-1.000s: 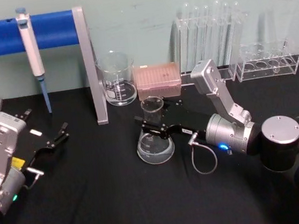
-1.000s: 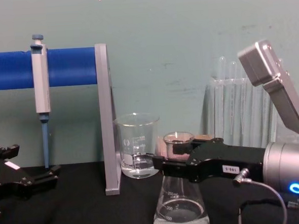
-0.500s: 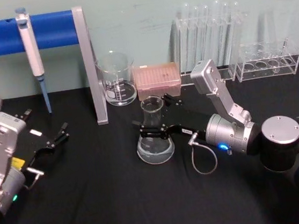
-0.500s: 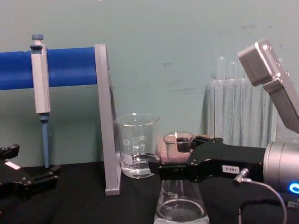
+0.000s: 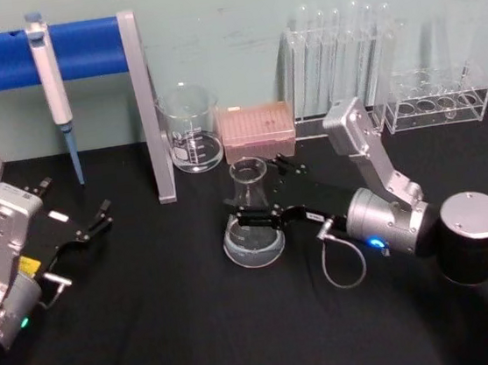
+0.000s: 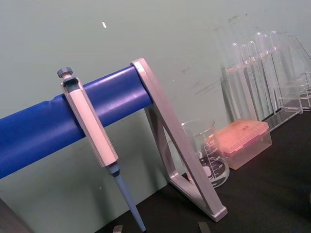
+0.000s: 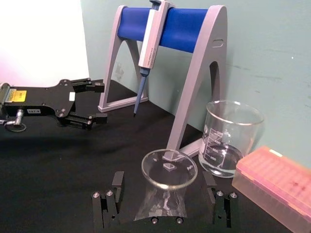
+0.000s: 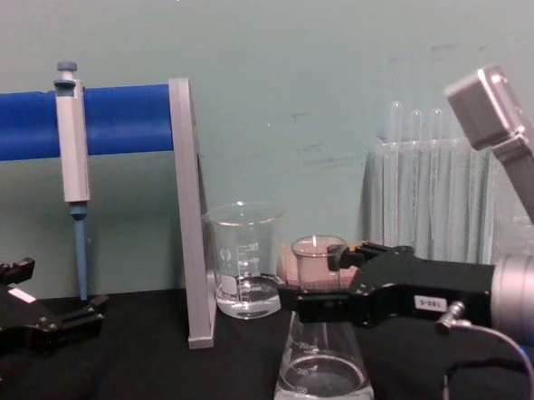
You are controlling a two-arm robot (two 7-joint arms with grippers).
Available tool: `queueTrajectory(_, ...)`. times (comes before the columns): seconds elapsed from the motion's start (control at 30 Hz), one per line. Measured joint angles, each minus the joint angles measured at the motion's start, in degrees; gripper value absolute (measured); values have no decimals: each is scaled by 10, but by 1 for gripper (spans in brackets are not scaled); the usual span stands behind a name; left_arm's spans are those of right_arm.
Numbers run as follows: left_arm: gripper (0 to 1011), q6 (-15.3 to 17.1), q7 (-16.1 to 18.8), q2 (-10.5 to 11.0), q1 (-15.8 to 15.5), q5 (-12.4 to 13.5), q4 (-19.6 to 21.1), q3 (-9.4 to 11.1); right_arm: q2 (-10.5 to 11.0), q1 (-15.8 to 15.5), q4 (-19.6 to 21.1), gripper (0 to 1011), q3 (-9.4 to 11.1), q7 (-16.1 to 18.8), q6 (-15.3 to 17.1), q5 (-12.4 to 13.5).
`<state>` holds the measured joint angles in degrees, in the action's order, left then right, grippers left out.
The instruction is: Grasp the erlenmeyer flask with one hand, shake it three times, then place it back.
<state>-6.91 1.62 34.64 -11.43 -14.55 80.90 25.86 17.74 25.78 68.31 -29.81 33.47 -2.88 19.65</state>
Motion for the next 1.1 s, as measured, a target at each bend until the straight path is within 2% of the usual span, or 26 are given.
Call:
queueTrajectory(0.27,1001,0,0,0,0,0,0,0,25,-29,43,1003,11,-9,9,7)
queueTrajectory(0.67,1001,0,0,0,0,0,0,0,74,-85,116,1002,35,-16,16,25)
queueTrajectory(0.9,1001,0,0,0,0,0,0,0,88,-101,135,1002,49,-22,16,34)
queueTrajectory(1.1,1001,0,0,0,0,0,0,0,90,-111,141,1003,69,-47,16,39)
